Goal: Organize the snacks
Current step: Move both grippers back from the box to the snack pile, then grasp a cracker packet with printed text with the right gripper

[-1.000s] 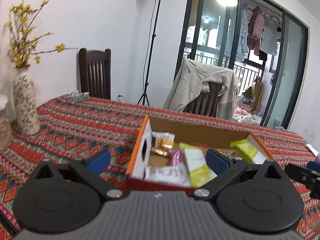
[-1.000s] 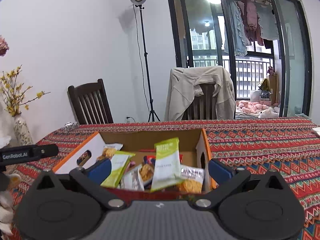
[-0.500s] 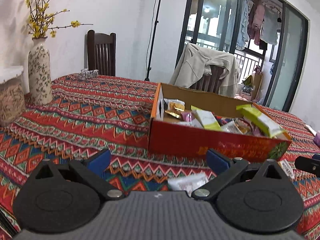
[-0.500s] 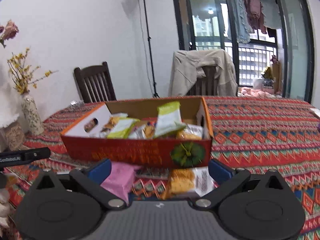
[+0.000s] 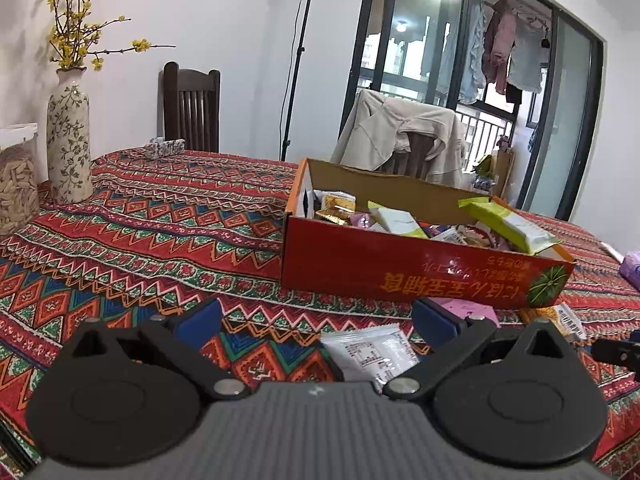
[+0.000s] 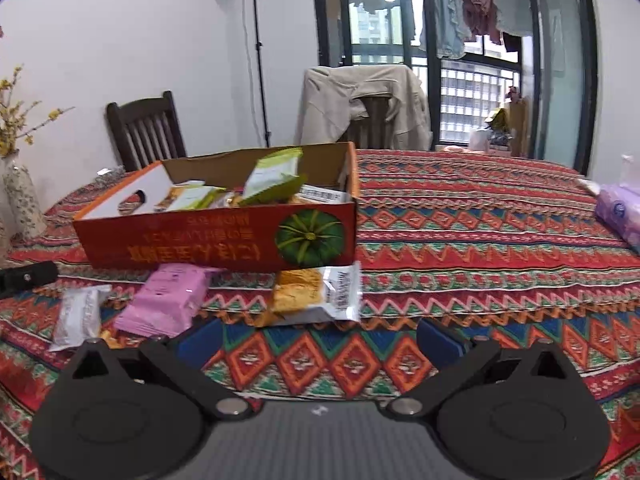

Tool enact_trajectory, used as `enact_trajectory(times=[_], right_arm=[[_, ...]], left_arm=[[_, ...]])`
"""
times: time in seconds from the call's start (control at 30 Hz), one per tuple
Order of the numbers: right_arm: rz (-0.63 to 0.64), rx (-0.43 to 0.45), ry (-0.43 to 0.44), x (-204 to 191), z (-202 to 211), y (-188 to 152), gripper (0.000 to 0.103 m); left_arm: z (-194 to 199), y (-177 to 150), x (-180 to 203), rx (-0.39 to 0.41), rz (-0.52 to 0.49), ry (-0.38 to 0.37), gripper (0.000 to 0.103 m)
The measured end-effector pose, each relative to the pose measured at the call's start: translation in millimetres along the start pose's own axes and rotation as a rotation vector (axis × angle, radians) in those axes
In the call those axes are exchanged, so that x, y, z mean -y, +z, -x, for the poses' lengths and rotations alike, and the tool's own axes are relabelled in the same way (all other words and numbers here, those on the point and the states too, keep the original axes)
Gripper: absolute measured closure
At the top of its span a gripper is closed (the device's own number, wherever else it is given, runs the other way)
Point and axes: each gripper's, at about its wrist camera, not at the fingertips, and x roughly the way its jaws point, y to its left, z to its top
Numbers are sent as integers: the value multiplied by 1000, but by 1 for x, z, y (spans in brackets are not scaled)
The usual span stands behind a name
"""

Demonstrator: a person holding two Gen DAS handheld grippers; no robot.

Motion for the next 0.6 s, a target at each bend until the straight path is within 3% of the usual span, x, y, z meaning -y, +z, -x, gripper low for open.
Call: enact_trajectory(times=[0.27, 0.6], right_arm=[[12, -20, -37, 8, -7, 3, 0], [59, -86, -12, -3, -53, 27, 0]], left_arm=[[-3, 0, -3, -12, 13, 4, 0], [-5, 0, -5, -20, 27, 4, 0]])
